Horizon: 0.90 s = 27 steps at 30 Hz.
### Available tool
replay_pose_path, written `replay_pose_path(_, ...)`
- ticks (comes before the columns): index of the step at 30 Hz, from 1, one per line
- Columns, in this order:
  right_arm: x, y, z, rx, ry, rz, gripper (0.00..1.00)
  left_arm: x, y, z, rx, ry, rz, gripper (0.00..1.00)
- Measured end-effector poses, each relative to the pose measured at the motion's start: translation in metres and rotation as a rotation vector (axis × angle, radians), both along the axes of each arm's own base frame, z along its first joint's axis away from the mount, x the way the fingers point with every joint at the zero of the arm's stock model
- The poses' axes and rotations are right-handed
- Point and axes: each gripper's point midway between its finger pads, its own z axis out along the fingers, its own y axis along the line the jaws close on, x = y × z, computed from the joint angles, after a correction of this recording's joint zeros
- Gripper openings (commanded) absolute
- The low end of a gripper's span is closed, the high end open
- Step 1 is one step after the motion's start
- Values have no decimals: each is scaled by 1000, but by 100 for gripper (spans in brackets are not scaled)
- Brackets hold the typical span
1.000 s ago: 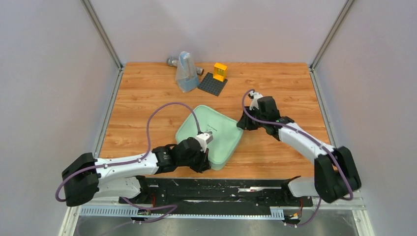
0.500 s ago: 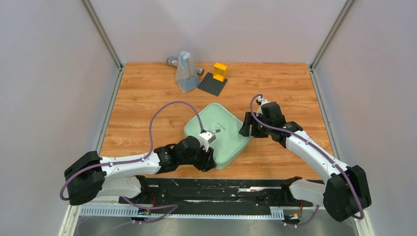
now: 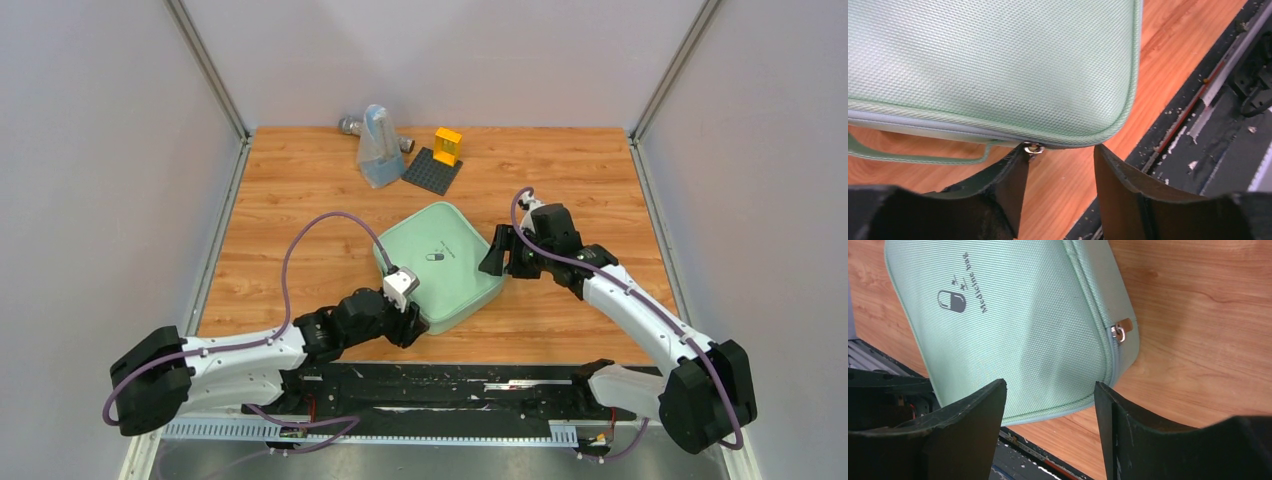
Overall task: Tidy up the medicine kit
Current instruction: Zip the medicine box at the center of the board.
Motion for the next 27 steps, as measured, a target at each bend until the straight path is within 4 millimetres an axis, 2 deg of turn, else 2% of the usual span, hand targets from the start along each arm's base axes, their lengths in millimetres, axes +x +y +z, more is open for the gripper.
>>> replay_pose_path(5, -1, 8, 0, 43, -6, 22, 64, 7, 4, 1, -2, -51, 18, 34)
replay_pose_path(11, -2, 12, 1, 70, -5, 29, 63, 9, 13, 6, -50, -93, 51, 25)
replay_pose_path(14, -2, 15, 3, 85, -5, 35, 63, 9, 14, 11, -70, -106, 56, 27)
replay_pose_path(20, -4, 18, 4, 101, 4, 43, 63, 10, 12, 10, -75, -106, 53, 36)
replay_pose_path(27, -5, 19, 3, 109, 9, 45, 63, 12, 5, 0, -65, -92, 45, 34)
